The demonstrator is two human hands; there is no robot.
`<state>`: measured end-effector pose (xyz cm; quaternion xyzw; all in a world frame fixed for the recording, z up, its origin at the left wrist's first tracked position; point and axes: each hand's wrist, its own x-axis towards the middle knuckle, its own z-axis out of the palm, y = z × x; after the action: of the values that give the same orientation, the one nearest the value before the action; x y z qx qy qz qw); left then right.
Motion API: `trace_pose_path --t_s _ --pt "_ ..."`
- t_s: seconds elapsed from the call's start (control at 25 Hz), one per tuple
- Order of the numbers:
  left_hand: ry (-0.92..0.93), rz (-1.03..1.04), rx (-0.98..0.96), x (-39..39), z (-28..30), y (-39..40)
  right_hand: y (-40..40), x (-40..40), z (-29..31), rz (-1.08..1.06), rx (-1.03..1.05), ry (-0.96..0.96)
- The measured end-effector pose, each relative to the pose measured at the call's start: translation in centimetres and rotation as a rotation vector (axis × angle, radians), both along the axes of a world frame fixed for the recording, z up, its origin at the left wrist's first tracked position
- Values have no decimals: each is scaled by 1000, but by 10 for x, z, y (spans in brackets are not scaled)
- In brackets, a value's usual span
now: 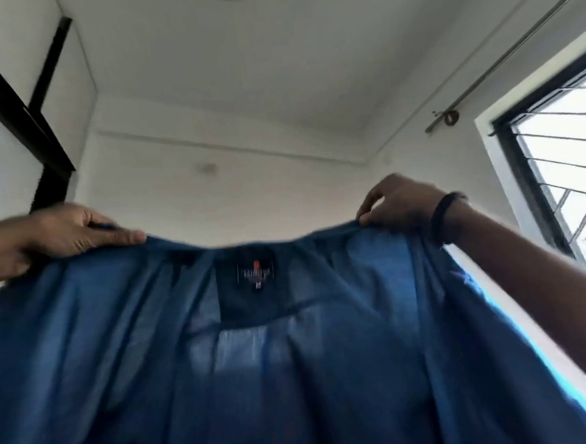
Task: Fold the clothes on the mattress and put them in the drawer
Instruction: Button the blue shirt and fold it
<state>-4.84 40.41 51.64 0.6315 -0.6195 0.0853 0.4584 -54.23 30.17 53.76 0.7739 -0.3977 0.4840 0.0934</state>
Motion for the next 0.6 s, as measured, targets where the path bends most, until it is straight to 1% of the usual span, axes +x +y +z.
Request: trace_pose_path --t_s 0.04,0.08,0.12,0.16,0.2,0.28,0.4,0.48,0.56,0.6 --pt "39 -9 101 -4 -27 -6 -27 10 -21 -7 77 28" --pt "122 -43 128 -16 -52 -12 -59 19 -47 -12 162 43" --pt "223 -7 182 -28 -93 -26 -93 30 -83 -17 254 41" --pt "290 -22 260 -26 -136 -48 -122 37 -121 -19 333 33" --pt "375 -52 316 -27 -188 -66 -148 47 -169 -20 420 35" --pt "455 -17 410 -19 -281 -104 -195 63 -267 -31 574 36" --pt "360 139 505 -6 -429 -157 -244 92 -420 -83 728 103" --pt "340 246 557 -9 -507 -182 -264 112 -504 -124 782 186" --pt "410 310 539 -17 -559 -195 -266 125 -560 -153 797 213" --pt "422 352 532 -27 -578 -196 -260 129 -580 -177 803 183"
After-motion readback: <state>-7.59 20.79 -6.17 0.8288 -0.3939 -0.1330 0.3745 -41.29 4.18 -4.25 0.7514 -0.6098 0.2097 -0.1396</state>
